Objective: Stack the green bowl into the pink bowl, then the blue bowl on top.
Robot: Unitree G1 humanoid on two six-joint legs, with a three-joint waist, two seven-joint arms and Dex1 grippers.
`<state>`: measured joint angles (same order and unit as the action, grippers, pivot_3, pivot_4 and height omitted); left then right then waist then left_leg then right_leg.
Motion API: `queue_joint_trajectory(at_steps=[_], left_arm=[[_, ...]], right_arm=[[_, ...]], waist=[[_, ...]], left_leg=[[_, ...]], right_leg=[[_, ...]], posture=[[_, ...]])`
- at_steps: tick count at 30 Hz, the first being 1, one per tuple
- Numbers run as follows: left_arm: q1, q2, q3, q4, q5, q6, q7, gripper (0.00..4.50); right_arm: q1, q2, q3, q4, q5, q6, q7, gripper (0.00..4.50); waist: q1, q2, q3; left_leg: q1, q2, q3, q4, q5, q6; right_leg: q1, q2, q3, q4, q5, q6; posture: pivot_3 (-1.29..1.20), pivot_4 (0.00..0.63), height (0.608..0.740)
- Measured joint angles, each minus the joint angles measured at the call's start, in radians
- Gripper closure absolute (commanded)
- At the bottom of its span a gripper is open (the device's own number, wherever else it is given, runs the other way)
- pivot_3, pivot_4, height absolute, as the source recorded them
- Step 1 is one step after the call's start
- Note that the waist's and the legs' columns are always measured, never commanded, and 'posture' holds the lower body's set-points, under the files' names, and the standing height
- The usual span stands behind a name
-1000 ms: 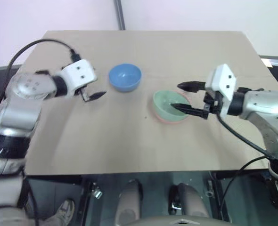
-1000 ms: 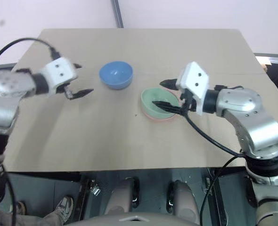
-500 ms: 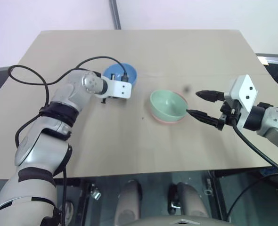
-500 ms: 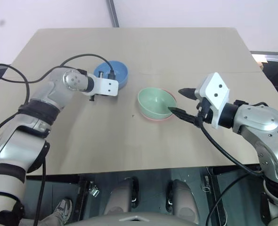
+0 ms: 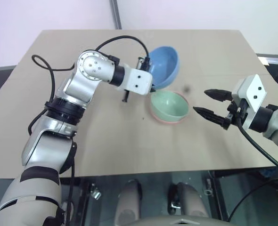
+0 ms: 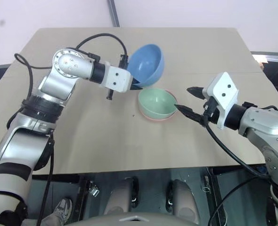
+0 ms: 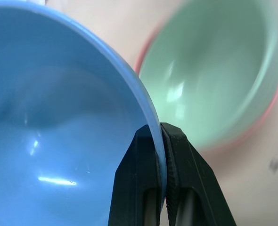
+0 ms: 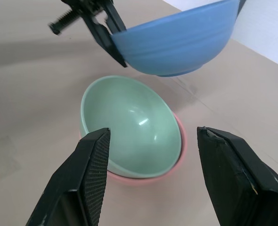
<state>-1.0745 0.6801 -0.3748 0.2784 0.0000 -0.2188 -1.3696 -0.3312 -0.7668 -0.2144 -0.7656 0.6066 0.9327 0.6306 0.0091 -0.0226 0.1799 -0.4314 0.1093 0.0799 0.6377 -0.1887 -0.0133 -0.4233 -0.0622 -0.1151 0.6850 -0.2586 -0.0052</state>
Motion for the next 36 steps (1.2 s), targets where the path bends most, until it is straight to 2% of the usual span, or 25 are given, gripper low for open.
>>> queue_joint_trajectory(at_steps=[3,4,5,9,14,18,19,20,22,23,25,29,32,36], left_arm=[[-0.002,0.002,0.006,-0.029,-0.046,0.033,-0.079,4.46],[-0.002,0.003,0.006,-0.032,-0.055,0.036,-0.107,3.78],[-0.002,0.003,0.006,-0.032,-0.061,0.036,-0.122,3.59],[-0.002,-0.008,0.008,-0.032,-0.062,0.032,-0.134,2.01],[0.044,0.022,0.048,-0.071,-0.062,0.101,-0.088,2.01],[0.147,0.058,0.158,-0.144,-0.104,0.243,0.004,2.01],[0.199,0.066,0.225,-0.174,-0.151,0.366,0.061,1.75],[0.21,0.065,0.239,-0.184,-0.163,0.385,0.071,1.6],[0.363,0.081,0.373,-0.273,-0.263,0.557,0.147,1.27],[0.444,0.094,0.423,-0.321,-0.286,0.602,0.177,0.73],[0.558,0.091,0.492,-0.398,-0.32,0.66,0.234,0.11],[0.839,0.07,0.665,-0.597,-0.435,0.761,0.327,0.04],[1.005,0.039,0.778,-0.632,-0.497,0.758,0.336,0.04],[1.176,0.047,0.881,-0.661,-0.518,0.724,0.321,0.04]], right_arm=[[0.008,-0.002,-0.005,-0.001,0.005,0.0,-0.013,1.28],[0.016,-0.003,-0.011,-0.003,0.009,0.0,-0.019,1.28],[0.023,-0.003,-0.017,-0.004,0.01,0.0,-0.025,1.28],[0.033,-0.004,-0.03,-0.008,0.019,0.0,-0.042,1.28],[0.068,-0.013,-0.04,-0.021,0.029,0.0,-0.052,1.28],[0.08,-0.013,-0.036,-0.019,0.027,-0.015,-0.052,1.28],[0.077,-0.011,-0.028,-0.013,0.019,-0.033,-0.052,1.28],[0.076,-0.009,-0.026,-0.01,0.019,-0.04,-0.051,1.28],[0.082,0.014,-0.003,0.031,0.02,-0.07,-0.039,1.28],[0.081,0.021,0.005,0.056,0.034,-0.07,-0.024,0.77],[0.088,0.022,0.012,0.09,0.044,-0.077,0.001,0.15],[0.166,-0.023,0.019,0.159,0.016,-0.139,0.076,0.06],[0.258,-0.089,-0.022,0.192,0.004,-0.175,0.151,0.06],[0.335,-0.143,-0.116,0.23,-0.008,-0.227,0.232,0.06]], waist=[[0.002,0.0,0.0],[0.004,0.0,0.0],[0.004,0.0,0.0],[0.006,0.0,0.0],[0.0,0.0,0.0],[-0.006,0.0,0.0],[-0.002,0.0,0.0],[-0.001,0.0,0.0],[0.0,0.0,0.0],[-0.005,0.0,0.0],[-0.006,0.0,0.0],[0.005,0.0,0.0],[0.008,0.0,0.0],[0.007,0.0,0.0]], left_leg=[[0.0,0.0,-0.001,0.003,0.0,0.0],[-0.001,0.0,-0.001,0.004,0.0,0.0],[-0.001,0.0,-0.001,0.005,0.0,0.0],[-0.002,0.0,-0.001,0.008,0.0,0.001],[-0.001,0.0,-0.002,0.009,0.0,0.001],[0.0,0.0,-0.003,0.009,0.0,0.001],[-0.002,0.0,-0.005,0.011,0.0,0.001],[-0.002,0.0,-0.005,0.011,0.0,0.001],[-0.001,0.0,-0.004,0.012,-0.001,0.001],[0.0,0.0,-0.004,0.012,-0.001,0.001],[-0.001,0.0,-0.004,0.011,-0.001,0.001],[-0.001,0.0,-0.004,0.011,-0.001,0.001],[-0.001,0.0,-0.005,0.011,-0.001,0.001],[0.001,0.0,-0.006,0.011,-0.001,0.001]], right_leg=[[0.0,0.0,0.0,0.003,0.0,0.0],[0.0,0.0,0.0,0.003,0.0,0.0],[0.0,0.0,0.0,0.003,0.0,0.0],[0.0,0.0,0.0,0.004,0.0,0.0],[0.0,0.0,0.001,0.007,-0.001,0.001],[0.0,0.001,0.002,0.008,-0.001,0.001],[0.0,0.001,0.0,0.009,-0.001,0.001],[0.0,0.001,0.0,0.009,-0.001,0.001],[0.001,0.0,0.001,0.008,-0.001,0.001],[0.001,0.0,0.003,0.009,-0.001,0.001],[0.0,0.0,0.002,0.009,-0.001,0.001],[0.001,0.0,0.001,0.008,-0.001,0.001],[0.001,-0.001,0.0,0.008,-0.001,0.001],[0.002,-0.001,-0.001,0.008,-0.001,0.0]], posture=[[0.0,0.15,0.74],[0.0,0.15,0.74],[0.0,0.15,0.74],[0.0,0.15,0.74],[0.0,0.15,0.74],[0.0,0.15,0.74],[0.0,0.15,0.74],[0.0,0.15,0.74],[0.0,0.15,0.74],[0.0,0.15,0.74],[0.0,0.15,0.74],[0.0,0.15,0.74],[0.0,0.15,0.74],[0.0,0.15,0.74]])
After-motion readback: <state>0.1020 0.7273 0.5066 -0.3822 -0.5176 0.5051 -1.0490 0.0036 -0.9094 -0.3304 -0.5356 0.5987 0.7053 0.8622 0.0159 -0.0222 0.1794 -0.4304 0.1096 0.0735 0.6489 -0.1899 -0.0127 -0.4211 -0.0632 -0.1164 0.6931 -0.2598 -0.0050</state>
